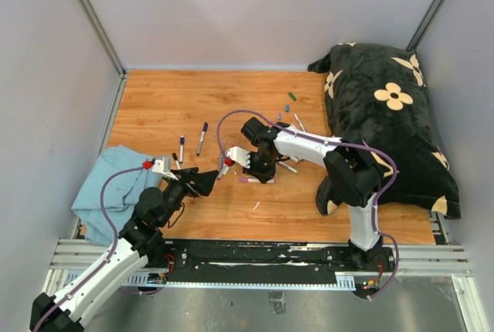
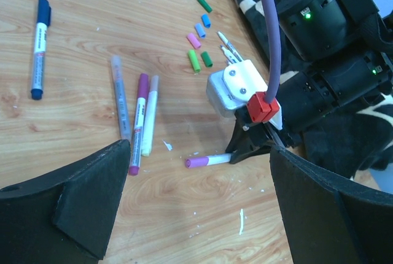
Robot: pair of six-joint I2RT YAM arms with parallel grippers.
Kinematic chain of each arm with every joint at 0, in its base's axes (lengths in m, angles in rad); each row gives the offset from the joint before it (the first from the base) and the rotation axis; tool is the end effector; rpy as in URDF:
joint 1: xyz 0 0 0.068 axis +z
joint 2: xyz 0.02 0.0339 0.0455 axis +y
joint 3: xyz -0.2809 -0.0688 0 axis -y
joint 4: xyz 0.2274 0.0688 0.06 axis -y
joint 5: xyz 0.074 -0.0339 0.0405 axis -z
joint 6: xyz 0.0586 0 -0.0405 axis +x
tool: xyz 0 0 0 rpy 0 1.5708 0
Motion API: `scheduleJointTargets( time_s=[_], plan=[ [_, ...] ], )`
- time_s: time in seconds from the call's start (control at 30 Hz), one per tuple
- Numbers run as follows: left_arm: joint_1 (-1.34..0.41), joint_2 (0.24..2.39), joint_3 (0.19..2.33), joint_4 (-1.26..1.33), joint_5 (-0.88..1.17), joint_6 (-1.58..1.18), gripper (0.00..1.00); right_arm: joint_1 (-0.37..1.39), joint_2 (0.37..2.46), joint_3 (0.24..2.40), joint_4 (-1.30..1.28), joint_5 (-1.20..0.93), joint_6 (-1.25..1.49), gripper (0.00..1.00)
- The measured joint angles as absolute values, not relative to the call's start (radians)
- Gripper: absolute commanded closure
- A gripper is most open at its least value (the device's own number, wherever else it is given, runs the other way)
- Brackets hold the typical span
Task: Open the pen caps
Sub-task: Pick up the pen from the center of the board.
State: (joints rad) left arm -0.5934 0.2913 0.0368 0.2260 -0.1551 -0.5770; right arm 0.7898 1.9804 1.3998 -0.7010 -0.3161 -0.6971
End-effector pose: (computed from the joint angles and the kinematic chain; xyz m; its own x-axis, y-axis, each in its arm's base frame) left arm 0.1029 -0.0585 0.1912 -0.2513 -0.4806 -0.8402 0.3428 0.7675 -0.5416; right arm 0.2630 0.2912 0.1723 -0.0439 -0.9111 -0.4099 -0.9986 0.0277 0.0454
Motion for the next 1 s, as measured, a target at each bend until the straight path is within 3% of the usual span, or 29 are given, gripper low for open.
scheduleJointTargets(
  time_s=[1.0],
  plan=[
    [-0.593, 0.489, 0.009, 0.714, 0.056, -0.776, 0.01, 0.664, 1.823, 1.369, -0.705, -0.675, -0.68, 0.99]
  ],
)
